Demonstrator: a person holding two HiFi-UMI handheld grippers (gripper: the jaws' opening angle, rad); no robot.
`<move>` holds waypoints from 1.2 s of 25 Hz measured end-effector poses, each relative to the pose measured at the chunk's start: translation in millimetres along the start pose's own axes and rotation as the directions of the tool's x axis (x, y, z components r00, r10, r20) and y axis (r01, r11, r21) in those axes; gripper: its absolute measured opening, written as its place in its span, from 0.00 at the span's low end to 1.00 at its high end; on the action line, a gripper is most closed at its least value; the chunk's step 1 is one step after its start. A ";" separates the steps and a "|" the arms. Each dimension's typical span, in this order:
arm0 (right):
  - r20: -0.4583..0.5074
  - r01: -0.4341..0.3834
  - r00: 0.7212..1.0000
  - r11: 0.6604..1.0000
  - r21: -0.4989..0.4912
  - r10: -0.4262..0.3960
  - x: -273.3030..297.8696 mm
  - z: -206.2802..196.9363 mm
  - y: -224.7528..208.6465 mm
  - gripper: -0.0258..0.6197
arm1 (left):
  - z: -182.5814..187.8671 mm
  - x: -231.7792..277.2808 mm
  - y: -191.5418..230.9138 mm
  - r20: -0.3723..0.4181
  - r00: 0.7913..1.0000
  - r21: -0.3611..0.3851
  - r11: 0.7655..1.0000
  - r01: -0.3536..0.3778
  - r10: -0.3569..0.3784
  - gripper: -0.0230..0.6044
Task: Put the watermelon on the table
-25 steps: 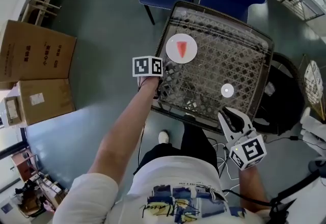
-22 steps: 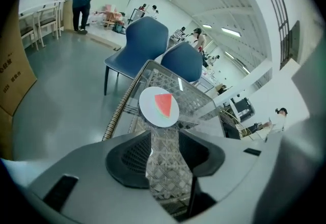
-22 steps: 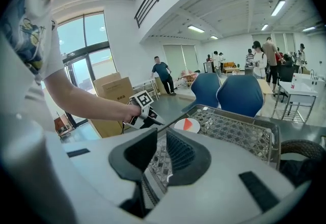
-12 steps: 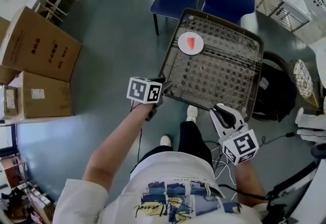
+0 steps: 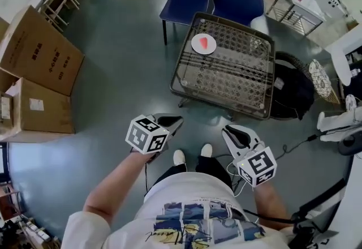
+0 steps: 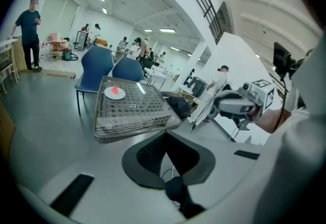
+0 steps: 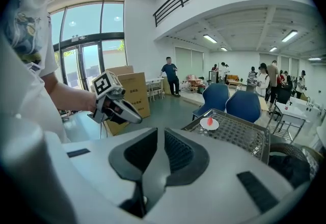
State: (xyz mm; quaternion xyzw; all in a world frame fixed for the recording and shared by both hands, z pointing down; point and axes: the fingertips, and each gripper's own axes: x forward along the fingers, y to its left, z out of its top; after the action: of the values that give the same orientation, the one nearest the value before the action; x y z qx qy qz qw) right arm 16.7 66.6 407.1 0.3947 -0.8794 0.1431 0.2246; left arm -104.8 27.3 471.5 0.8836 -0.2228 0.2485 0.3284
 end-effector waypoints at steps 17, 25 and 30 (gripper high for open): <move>0.008 -0.064 0.998 0.990 -0.129 0.066 -142.0 -48.9 47.6 0.09 | -22.5 -3.6 -224.8 0.100 0.980 0.187 0.971 0.151 -0.172 0.05; 0.017 -0.116 0.993 0.977 -0.178 0.121 -199.2 -83.8 54.8 0.06 | -31.2 11.3 -287.9 0.164 0.979 0.136 0.986 0.098 -0.120 0.05; 0.026 -0.139 0.989 0.973 -0.184 0.146 -218.7 -100.8 61.7 0.06 | -50.2 14.3 -308.5 0.165 0.983 0.113 0.991 0.067 -0.085 0.05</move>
State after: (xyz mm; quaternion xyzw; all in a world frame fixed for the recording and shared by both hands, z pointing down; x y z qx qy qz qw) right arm 126.8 287.5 377.9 0.3111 -0.9191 0.0701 0.2317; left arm 63.4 270.1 368.2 0.9257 -0.2026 0.1711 0.2698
